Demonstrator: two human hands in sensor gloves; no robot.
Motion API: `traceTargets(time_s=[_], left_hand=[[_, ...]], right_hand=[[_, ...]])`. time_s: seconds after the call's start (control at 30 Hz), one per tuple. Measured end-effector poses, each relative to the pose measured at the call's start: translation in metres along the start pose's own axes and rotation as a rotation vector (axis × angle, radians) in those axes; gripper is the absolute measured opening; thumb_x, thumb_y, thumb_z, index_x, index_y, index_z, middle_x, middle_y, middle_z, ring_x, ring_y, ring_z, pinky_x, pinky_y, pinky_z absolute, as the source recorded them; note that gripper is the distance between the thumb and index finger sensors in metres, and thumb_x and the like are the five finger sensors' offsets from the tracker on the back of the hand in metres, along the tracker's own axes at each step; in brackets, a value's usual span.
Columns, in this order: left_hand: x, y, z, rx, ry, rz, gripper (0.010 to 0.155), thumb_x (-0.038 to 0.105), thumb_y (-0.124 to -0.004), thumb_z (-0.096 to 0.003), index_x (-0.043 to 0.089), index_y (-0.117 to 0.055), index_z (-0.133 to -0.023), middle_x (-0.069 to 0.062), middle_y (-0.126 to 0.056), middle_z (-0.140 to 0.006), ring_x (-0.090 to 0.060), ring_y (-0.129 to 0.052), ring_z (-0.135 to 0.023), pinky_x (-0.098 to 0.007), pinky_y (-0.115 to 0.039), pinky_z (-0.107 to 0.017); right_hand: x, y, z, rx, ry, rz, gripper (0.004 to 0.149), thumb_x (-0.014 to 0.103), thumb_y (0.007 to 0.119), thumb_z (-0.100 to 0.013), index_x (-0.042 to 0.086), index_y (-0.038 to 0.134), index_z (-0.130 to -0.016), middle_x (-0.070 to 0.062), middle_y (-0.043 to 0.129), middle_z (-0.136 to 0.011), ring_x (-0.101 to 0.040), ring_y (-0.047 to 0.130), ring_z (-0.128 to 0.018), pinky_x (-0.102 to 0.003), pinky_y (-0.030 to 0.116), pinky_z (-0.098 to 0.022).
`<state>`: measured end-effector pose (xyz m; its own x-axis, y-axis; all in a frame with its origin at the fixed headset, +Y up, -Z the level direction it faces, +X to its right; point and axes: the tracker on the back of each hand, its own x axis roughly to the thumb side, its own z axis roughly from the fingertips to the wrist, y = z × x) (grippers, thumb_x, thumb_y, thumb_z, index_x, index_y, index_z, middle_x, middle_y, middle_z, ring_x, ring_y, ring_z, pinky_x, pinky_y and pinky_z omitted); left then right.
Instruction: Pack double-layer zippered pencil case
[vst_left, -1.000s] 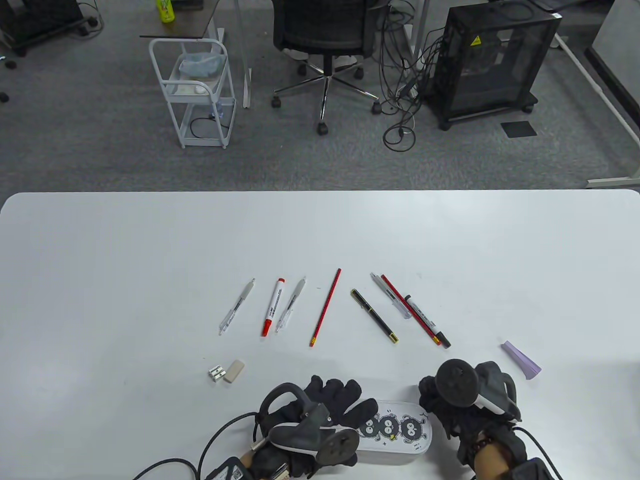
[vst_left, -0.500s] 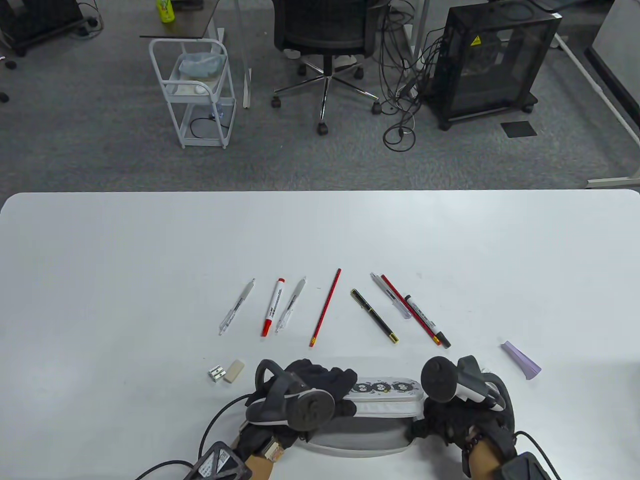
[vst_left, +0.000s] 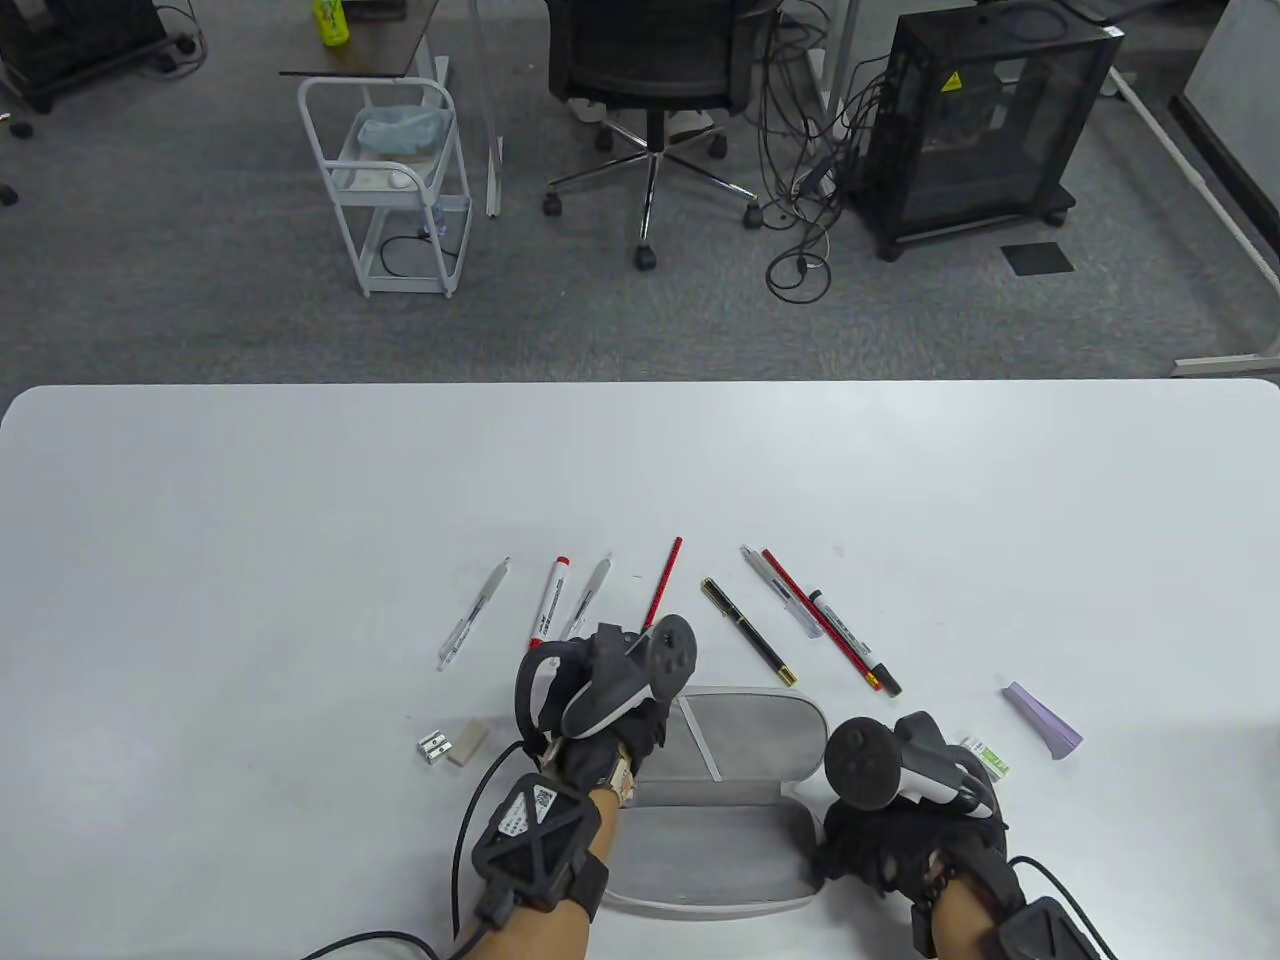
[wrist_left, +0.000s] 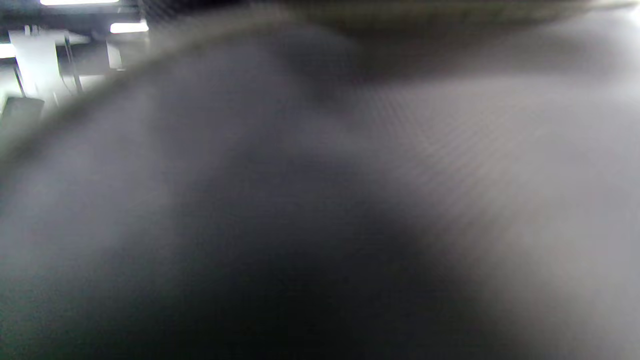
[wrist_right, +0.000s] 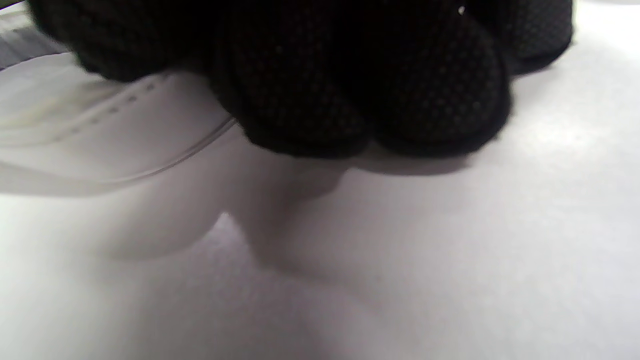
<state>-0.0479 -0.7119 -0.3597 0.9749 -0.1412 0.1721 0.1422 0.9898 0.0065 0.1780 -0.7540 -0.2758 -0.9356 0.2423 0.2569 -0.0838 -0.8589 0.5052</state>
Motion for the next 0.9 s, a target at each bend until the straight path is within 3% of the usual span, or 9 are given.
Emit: traceTargets(time_s=[0.07,0.17,0.27,0.47,0.7,0.9], left_hand=[[0.009,-0.005,-0.003,-0.050,0.002,-0.090,0.054,0.061,-0.064,-0.0488,0.028,-0.085,-0.087,0.004,-0.107,-0.076,-0.022,-0.109,-0.063,-0.046,-0.081,-0.055],[0.012,-0.003,-0.002,-0.030,-0.005,-0.111,0.055,0.061,-0.064,-0.0489,0.028,-0.083,-0.089,0.003,-0.105,-0.079,-0.024,-0.106,-0.067,-0.047,-0.079,-0.057],[0.005,0.014,0.011,0.128,-0.073,-0.047,0.058,0.063,-0.065,-0.0453,0.028,-0.083,-0.088,0.003,-0.105,-0.080,-0.024,-0.106,-0.068,-0.047,-0.079,-0.057],[-0.019,0.031,0.056,0.215,-0.178,0.059,0.060,0.064,-0.064,-0.0452,0.028,-0.081,-0.090,0.002,-0.103,-0.083,-0.025,-0.104,-0.070,-0.048,-0.078,-0.059],[-0.056,0.008,0.098,0.249,-0.150,0.111,0.060,0.064,-0.064,-0.0454,0.027,-0.082,-0.090,0.002,-0.103,-0.083,-0.025,-0.105,-0.070,-0.048,-0.078,-0.058],[-0.091,-0.008,0.101,0.257,-0.042,0.196,0.061,0.065,-0.064,-0.0459,0.026,-0.082,-0.090,0.001,-0.103,-0.082,-0.026,-0.105,-0.069,-0.048,-0.078,-0.058]], right_hand=[[0.000,0.000,0.000,-0.001,-0.003,0.001,0.054,0.054,0.083,-0.035,0.011,0.094,-0.064,0.004,0.106,-0.041,-0.023,0.104,-0.040,-0.050,0.076,-0.051],[0.000,0.001,0.000,-0.003,-0.006,-0.001,0.054,0.054,0.083,-0.035,0.011,0.094,-0.065,0.004,0.106,-0.041,-0.023,0.103,-0.040,-0.051,0.076,-0.052],[0.000,0.001,0.001,-0.007,-0.006,0.002,0.054,0.054,0.082,-0.035,0.011,0.094,-0.065,0.004,0.106,-0.042,-0.024,0.103,-0.041,-0.051,0.076,-0.052],[-0.002,0.001,0.003,-0.032,0.006,-0.020,0.059,0.058,0.078,-0.036,0.011,0.093,-0.069,0.003,0.106,-0.046,-0.026,0.102,-0.044,-0.050,0.074,-0.054],[-0.009,-0.009,0.015,-0.152,0.074,-0.021,0.065,0.060,0.073,-0.038,0.014,0.088,-0.081,-0.001,0.104,-0.057,-0.029,0.100,-0.053,-0.051,0.070,-0.058],[-0.019,-0.013,0.020,-0.227,0.099,-0.074,0.064,0.059,0.073,-0.040,0.014,0.085,-0.084,-0.002,0.102,-0.061,-0.029,0.098,-0.057,-0.051,0.069,-0.059]])
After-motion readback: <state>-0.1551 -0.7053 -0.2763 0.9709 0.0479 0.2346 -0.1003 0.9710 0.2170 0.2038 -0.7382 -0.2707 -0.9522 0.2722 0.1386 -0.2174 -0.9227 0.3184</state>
